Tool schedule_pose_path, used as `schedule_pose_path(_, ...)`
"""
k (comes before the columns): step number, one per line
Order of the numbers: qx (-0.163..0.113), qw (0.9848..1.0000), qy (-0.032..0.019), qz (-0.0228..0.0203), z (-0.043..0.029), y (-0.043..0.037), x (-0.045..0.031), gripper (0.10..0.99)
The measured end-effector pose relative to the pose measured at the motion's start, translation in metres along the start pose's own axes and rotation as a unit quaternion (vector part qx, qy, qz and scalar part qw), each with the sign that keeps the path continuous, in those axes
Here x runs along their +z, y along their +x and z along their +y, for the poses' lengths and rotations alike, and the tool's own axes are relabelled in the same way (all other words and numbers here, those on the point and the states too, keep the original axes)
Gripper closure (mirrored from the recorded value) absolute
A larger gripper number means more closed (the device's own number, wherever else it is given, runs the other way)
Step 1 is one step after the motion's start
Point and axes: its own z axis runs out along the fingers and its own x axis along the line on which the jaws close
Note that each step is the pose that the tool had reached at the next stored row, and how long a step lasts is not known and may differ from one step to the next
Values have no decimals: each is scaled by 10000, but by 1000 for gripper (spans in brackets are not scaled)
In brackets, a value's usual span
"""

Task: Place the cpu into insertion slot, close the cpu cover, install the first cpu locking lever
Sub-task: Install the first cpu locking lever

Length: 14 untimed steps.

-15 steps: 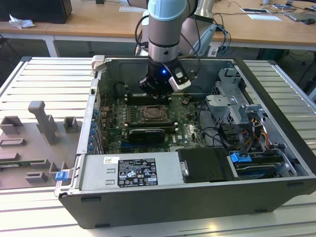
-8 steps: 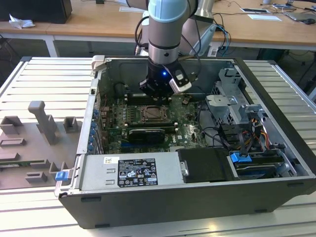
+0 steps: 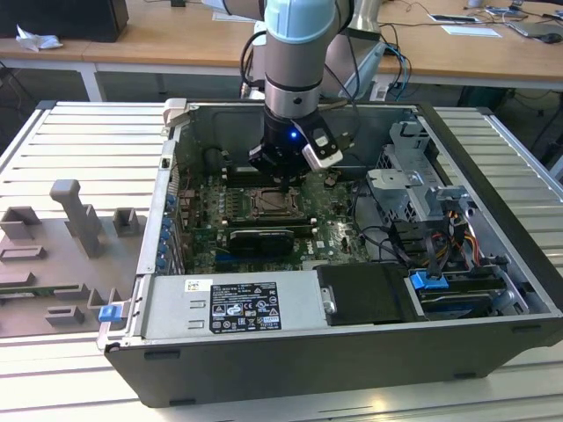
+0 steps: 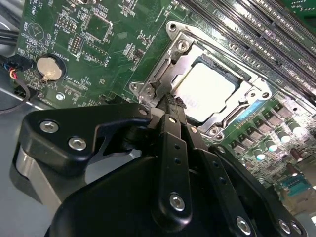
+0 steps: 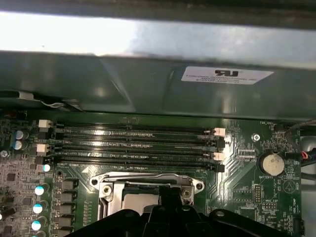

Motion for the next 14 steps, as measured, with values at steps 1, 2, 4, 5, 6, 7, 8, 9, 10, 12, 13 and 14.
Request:
schedule_pose_path(1, 0, 10000, -1, 0, 1, -1, -15, 980)
schedule_pose_path(2, -1, 10000, -1, -1, 3, -2, -32, 980)
schedule_pose_path(4, 0, 10000, -1, -1, 8, -3, -86, 980)
schedule_pose_path(5, -1, 10000, -1, -1, 10, -4, -115, 980)
schedule_pose_path(6, -1, 10000, -1, -1, 13, -5, -142, 980)
schedule_pose_path(7, -1, 10000, -1, -1, 16, -6, -173, 980)
schedule_pose_path(8, -1, 10000, -1, -1, 19, -7, -207, 980)
schedule_pose_path(9, -2, 10000, -2, -1, 10, -8, -217, 980)
schedule_pose_path(10, -1, 10000, -2, -1, -8, -6, -219, 980)
schedule_pose_path(12, -1, 10000, -1, -1, -53, -4, -224, 980)
schedule_pose_path(13, -1, 10000, -2, -1, -71, -3, -225, 980)
schedule_pose_path(14, -1, 10000, -2, -1, -81, -3, -226, 980)
